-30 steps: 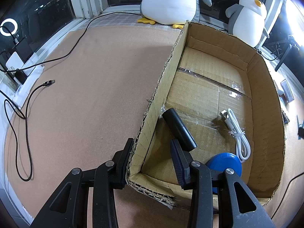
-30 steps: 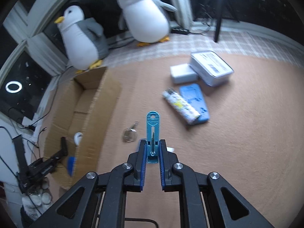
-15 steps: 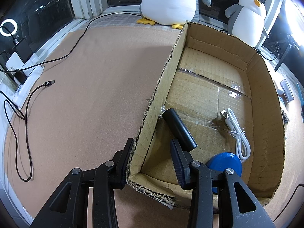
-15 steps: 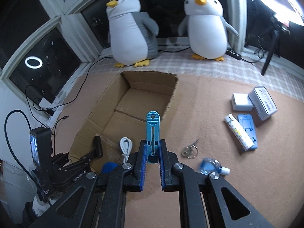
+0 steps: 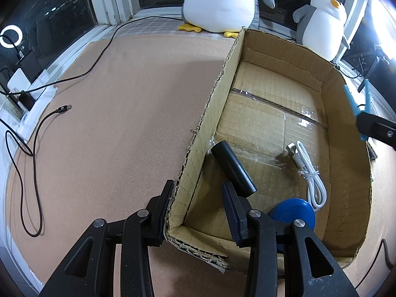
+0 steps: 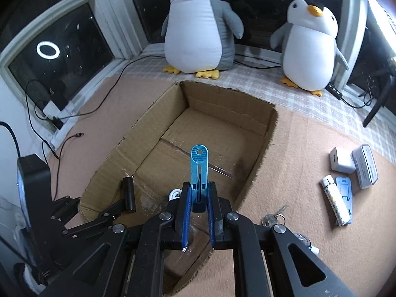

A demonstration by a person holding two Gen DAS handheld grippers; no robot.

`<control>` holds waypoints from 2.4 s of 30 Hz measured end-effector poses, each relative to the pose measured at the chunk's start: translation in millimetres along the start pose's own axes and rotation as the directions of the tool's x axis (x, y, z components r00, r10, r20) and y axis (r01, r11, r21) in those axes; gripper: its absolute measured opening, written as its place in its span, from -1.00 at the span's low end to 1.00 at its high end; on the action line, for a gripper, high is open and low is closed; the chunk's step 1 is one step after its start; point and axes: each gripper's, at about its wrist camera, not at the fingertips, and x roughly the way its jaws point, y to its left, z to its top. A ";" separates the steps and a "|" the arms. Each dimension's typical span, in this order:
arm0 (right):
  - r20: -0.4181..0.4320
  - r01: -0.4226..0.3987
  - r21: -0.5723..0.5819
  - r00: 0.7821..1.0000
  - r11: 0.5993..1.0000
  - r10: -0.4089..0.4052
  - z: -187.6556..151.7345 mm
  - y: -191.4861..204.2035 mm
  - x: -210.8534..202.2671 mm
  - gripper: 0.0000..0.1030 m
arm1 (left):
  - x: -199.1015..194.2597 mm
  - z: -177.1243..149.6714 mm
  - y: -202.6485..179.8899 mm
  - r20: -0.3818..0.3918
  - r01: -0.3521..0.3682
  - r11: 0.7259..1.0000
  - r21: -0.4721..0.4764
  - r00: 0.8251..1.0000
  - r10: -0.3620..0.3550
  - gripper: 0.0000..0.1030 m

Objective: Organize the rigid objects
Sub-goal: 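Carry the clothespin into the box and open the right tool, then move the right tool to the small blue bottle and grasp it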

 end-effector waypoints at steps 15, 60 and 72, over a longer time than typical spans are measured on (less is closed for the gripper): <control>0.051 -0.079 -0.029 0.995 0.996 0.081 0.0 7.5 -9.9 0.18 | 0.7 1.0 -1.1 0.001 -0.005 1.000 0.006 1.000 0.005 -0.19; -0.099 0.256 0.291 0.966 0.922 -0.237 -84.5 -113.2 11.5 0.19 | 1.1 -1.7 -0.2 0.010 -0.006 1.000 0.009 1.000 0.006 -0.19; -0.091 0.244 0.295 0.970 0.924 -0.228 -82.9 -118.8 11.4 0.04 | 0.9 -2.0 -0.5 0.011 -0.006 1.000 0.008 1.000 0.006 -0.19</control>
